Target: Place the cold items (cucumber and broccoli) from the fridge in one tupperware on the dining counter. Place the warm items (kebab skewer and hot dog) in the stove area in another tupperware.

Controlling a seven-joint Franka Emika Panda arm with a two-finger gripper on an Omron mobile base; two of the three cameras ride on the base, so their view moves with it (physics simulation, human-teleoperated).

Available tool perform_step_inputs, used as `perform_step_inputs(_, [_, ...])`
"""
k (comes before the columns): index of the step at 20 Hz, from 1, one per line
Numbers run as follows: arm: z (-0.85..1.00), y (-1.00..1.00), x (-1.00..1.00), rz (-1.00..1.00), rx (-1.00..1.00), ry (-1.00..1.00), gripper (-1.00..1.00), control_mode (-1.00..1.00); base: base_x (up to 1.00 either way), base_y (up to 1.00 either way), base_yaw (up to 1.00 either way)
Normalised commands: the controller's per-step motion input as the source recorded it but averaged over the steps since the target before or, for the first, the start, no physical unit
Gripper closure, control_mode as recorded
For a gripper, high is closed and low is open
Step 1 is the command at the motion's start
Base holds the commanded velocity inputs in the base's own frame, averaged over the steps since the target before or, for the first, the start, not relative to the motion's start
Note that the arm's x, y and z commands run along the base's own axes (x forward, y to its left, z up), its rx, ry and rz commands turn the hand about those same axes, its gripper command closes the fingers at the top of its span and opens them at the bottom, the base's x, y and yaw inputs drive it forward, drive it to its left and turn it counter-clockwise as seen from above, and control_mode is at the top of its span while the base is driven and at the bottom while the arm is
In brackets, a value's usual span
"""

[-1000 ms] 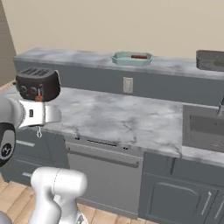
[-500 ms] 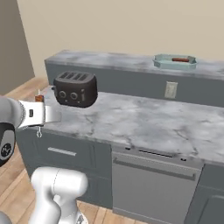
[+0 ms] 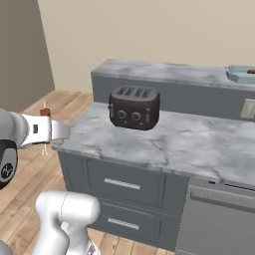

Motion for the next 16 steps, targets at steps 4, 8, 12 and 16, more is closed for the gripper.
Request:
perform_step_inputs(4, [0.0,0.0,0.0,0.0,0.0,0.0,1.0,1.0,0.15,1.0,-0.01])
perform_step_inputs(8, [0.0,0.0,0.0,0.0,0.0,0.0,1.0,1.0,0.34,1.0,-0.14])
perform_step_inputs(12, [0.0,0.0,0.0,0.0,0.0,0.0,1.0,1.0,0.46,1.0,-0.24])
perform_step_inputs(16, [0.0,0.0,0.0,0.0,0.0,0.0,1.0,1.0,0.52,1.0,-0.31])
